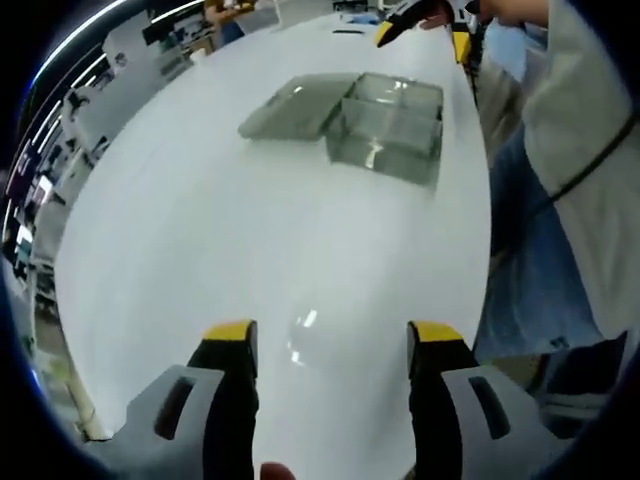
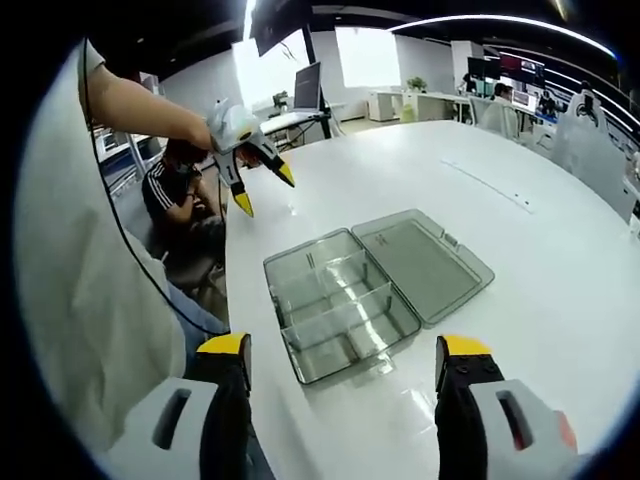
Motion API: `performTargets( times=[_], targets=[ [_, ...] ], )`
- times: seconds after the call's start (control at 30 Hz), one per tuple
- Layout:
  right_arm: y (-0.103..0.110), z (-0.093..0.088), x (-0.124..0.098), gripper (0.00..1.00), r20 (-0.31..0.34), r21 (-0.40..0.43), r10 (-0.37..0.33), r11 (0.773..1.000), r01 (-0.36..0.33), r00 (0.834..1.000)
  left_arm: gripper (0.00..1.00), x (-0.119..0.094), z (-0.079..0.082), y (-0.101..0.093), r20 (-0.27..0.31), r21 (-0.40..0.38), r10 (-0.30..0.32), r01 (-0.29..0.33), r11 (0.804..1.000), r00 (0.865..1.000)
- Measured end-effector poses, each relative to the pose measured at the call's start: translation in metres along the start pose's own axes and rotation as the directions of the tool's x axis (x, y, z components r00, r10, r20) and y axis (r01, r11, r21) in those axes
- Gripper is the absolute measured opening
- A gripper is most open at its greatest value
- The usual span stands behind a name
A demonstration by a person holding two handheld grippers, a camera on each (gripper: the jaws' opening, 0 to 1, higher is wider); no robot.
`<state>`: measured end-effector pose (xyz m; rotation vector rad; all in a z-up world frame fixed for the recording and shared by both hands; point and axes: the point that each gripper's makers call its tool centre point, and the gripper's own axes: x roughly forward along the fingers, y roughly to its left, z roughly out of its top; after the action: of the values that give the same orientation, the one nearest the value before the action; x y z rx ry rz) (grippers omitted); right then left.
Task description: Insert the divider into the dual guide fixture by aligning both edges with the guide slots and pushing it downward to the bottom, including one-sided entry, uneven engagement, binding, and posture correction.
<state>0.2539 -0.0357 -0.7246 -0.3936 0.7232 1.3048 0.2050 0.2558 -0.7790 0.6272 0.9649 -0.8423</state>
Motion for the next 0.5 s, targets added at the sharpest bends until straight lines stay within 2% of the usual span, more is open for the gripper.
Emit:
performTargets(
  times=[0.5],
  targets=[
    [0.002,-0.001,-0.001,0.72,-0.016,-0.004,0.003,1.000,-0.003,1.000,0.45,0.012,-0.009,0.004,-0.071,0.086,-0.047,0.053,0.995,0.996]
  ],
)
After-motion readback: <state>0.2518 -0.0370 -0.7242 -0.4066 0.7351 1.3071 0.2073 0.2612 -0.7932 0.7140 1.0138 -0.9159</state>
